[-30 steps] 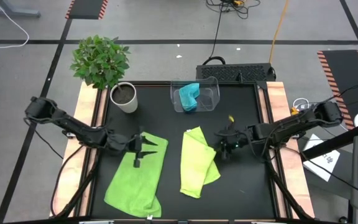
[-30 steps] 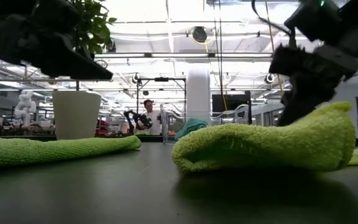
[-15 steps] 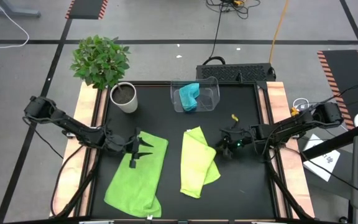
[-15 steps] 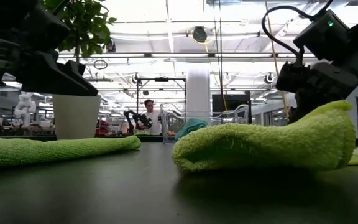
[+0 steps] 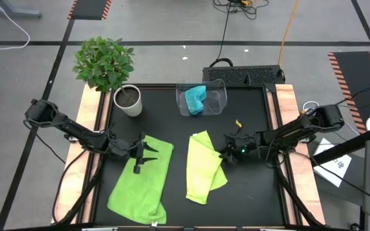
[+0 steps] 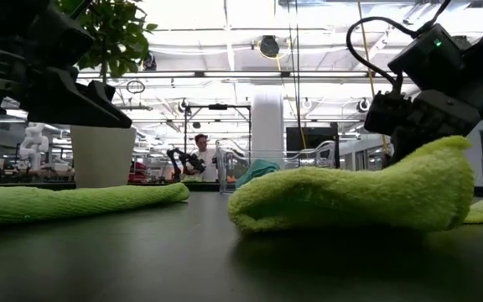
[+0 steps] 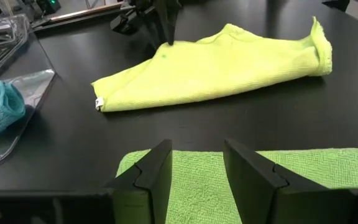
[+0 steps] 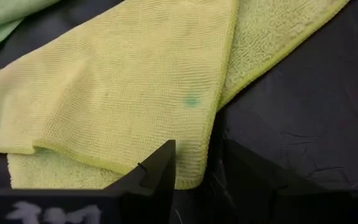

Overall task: Fold microfiber towels
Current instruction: Fold the light green microfiber cloth

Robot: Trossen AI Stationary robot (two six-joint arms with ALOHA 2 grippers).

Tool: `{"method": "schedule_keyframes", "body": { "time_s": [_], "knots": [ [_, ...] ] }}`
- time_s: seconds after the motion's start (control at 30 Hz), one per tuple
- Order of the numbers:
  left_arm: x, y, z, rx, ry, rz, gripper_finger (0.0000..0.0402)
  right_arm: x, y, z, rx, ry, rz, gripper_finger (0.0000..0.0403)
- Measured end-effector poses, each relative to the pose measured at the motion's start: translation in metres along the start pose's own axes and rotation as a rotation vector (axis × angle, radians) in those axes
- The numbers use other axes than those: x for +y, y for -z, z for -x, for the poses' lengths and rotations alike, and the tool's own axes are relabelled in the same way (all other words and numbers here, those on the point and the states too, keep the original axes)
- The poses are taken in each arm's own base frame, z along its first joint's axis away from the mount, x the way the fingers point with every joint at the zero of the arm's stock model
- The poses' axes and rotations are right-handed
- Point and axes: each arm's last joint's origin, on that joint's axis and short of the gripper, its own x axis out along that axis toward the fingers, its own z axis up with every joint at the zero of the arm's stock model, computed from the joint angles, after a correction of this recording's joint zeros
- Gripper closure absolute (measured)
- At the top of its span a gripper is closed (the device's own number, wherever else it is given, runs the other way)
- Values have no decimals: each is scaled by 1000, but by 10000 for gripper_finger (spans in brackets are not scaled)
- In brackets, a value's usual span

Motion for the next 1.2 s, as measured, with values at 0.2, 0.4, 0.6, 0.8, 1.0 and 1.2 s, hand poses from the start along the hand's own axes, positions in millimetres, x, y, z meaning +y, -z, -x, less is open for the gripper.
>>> {"method": "schedule_keyframes", "body": {
  "time_s": [0.2,0.4,0.6,0.8,1.0,1.2],
  "knots": [
    [0,0,0,2,1,-1,256,2,-4,-1,-41,-27,47,280],
    [-1,0,0,2,16,1,256,5,-8,-2,-39,-74,104,351],
    [-1,1,0,8,18,5,256,8,-12,-2,-26,-121,107,395],
    [-1,1,0,7,19,3,256,12,-30,-3,-25,-100,174,401],
    [-1,1,0,6,31,10,256,13,-63,-3,29,-15,250,402],
    [-1,0,0,5,46,5,256,13,-96,3,49,37,344,402]
  ]
}}
